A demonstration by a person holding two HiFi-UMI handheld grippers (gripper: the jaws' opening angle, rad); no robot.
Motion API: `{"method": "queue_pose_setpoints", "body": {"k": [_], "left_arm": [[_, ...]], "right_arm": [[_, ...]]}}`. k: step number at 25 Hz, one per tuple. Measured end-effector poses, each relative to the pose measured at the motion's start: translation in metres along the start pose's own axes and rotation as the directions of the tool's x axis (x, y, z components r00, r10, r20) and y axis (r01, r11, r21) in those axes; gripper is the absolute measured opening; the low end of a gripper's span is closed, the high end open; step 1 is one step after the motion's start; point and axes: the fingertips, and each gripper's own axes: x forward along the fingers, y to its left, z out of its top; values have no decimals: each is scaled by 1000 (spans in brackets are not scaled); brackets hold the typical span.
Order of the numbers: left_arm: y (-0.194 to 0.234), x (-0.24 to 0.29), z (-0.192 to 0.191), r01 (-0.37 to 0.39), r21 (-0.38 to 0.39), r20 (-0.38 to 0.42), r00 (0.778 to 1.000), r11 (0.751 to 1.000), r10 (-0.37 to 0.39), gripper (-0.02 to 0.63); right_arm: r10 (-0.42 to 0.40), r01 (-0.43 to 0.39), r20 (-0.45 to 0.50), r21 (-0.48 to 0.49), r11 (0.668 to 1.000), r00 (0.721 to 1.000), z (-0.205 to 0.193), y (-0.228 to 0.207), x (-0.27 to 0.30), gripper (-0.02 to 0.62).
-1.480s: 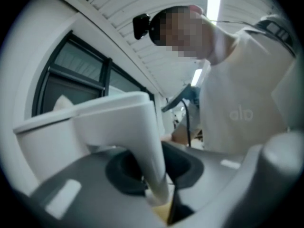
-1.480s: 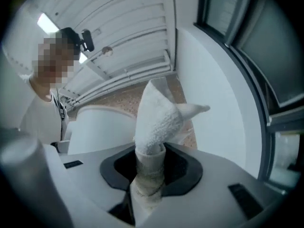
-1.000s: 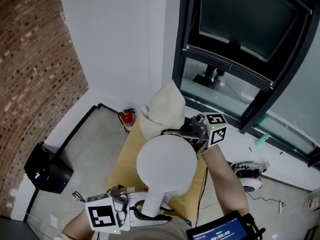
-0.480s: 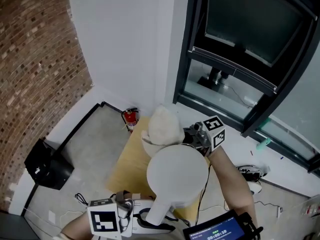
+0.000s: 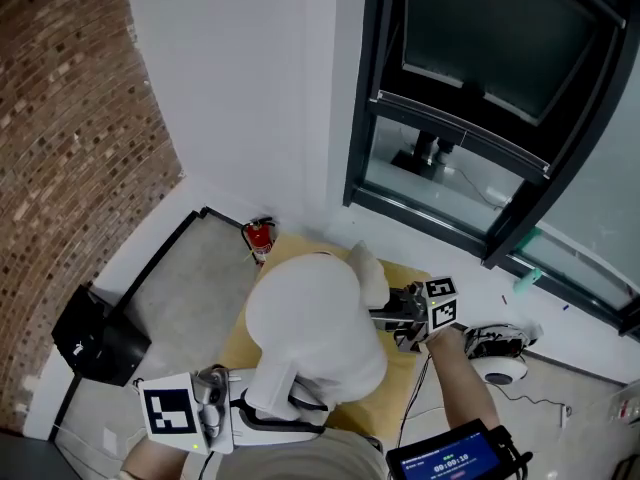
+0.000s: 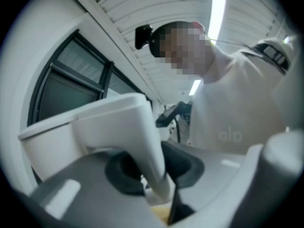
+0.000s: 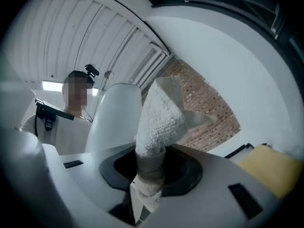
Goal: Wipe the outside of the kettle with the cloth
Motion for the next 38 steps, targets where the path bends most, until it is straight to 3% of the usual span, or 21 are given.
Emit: {"method": "queue_pose_setpoints", "body": {"k": [3, 6, 8, 11, 14, 17, 20, 22, 24, 26, 27, 29, 31, 33, 35, 36, 38], "left_arm": [[16, -11, -1, -63, 9, -32, 997, 998, 63, 95], [36, -16, -6, -116, 57, -94, 988, 992, 121, 95], [55, -19, -10, -169, 64, -118, 977, 984, 175, 95], [80, -29, -2, -242, 16, -49, 969, 970, 243, 92], [93, -41, 11, -272, 9, 20, 962, 962, 272, 91], [101, -49, 24, -291, 35, 37, 956, 956, 289, 87], [108, -56, 44, -307, 37, 80, 950, 951, 303, 86], [115, -59, 61, -323, 1, 143, 937, 946, 319, 86], [123, -58, 77, -330, -40, 213, 919, 943, 331, 86], [127, -51, 85, -328, -54, 246, 911, 943, 331, 84], [127, -45, 86, -325, -54, 246, 912, 944, 328, 84], [122, -31, 85, -311, -49, 239, 919, 949, 313, 83], [112, -21, 86, -292, -51, 258, 920, 955, 295, 83], [103, -14, 90, -275, -62, 301, 911, 959, 281, 80], [98, -9, 93, -262, -70, 335, 903, 963, 270, 80], [96, -6, 93, -255, -70, 342, 902, 964, 263, 80], [94, -2, 93, -238, -60, 346, 906, 969, 244, 80]], "right_arm": [[-59, 69, 70, -150, 986, 996, 41, 30, -8, 119], [-14, 45, 104, -301, 952, 994, 91, 84, 3, 118], [-12, 33, 60, -366, 930, 998, 103, 108, 25, 120], [-142, 100, -66, -425, 900, 988, 75, 107, 61, 120], [-294, 256, -39, -393, 883, 955, 43, 82, 61, 120], [-421, 442, 140, -200, 874, 896, 27, 45, 27, 120], [-464, 501, 332, -30, 865, 821, -3, 20, 13, 120], [-455, 505, 385, -36, 862, 803, -30, 15, 36, 120], [-436, 506, 374, -109, 856, 819, -48, 14, 78, 118], [-403, 500, 399, -174, 849, 824, -38, 12, 112, 118], [-386, 499, 438, -178, 848, 812, -24, 9, 120, 118], [-346, 481, 526, -142, 865, 777, 8, 0, 121, 118], [-284, 411, 616, -70, 909, 735, 28, -5, 114, 118], [-215, 297, 722, 13, 955, 658, 40, -4, 102, 118], [-164, 211, 798, 48, 976, 580, 51, 0, 88, 118], [-152, 190, 817, 52, 980, 557, 53, 1, 81, 118], [-143, 180, 832, 53, 982, 537, 55, 1, 66, 118]]}}
